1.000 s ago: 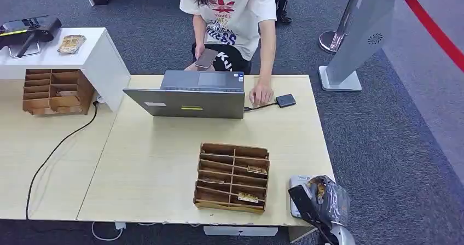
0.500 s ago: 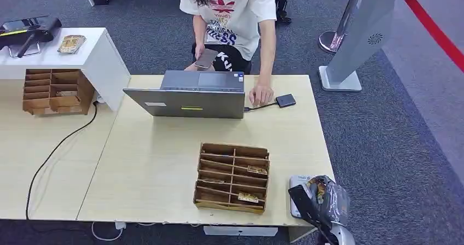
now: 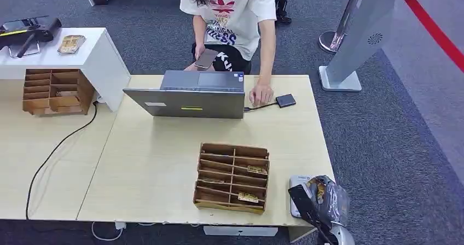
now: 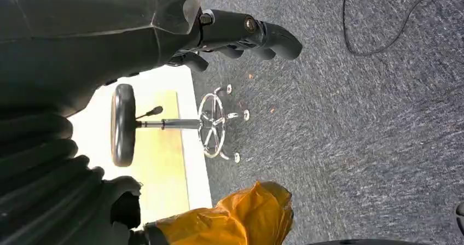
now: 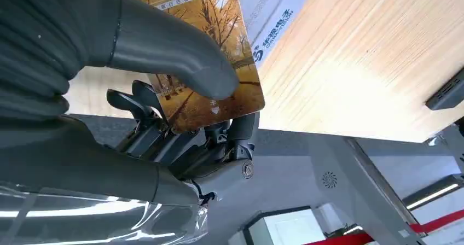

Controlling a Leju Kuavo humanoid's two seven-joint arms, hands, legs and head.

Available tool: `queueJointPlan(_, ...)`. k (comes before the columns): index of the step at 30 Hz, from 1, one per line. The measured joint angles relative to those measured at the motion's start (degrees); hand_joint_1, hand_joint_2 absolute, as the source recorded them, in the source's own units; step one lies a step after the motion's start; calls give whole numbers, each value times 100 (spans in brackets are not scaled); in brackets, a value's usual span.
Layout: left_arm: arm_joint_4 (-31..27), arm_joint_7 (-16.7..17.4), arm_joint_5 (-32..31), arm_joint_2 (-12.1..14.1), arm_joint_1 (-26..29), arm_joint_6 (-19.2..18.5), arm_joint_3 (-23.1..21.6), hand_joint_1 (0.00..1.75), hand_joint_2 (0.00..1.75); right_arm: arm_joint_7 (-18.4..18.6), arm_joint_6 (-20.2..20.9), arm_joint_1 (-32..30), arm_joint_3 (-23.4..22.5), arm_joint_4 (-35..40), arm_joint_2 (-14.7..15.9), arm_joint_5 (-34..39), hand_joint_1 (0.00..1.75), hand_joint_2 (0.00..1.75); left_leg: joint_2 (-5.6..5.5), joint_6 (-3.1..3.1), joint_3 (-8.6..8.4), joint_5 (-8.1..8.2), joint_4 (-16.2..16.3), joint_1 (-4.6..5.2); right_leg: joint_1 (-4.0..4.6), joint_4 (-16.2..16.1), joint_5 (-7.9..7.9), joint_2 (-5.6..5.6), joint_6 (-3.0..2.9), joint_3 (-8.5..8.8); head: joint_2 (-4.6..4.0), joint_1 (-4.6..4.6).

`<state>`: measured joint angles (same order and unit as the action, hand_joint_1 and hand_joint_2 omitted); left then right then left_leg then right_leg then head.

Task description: Pass the card to the sensor for recognition and then transmit it.

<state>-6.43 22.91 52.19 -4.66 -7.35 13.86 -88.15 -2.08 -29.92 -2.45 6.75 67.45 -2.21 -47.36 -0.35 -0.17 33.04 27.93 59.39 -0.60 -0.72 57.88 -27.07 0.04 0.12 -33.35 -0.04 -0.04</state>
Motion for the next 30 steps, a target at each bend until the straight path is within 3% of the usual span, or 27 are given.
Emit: queueJointPlan(30,0,0,7,0,0,2,2,0,175,13,7,0,0,4,0,4,175,175,0,0,0,0,0,0,0,0,0,0,0,0,0,0)
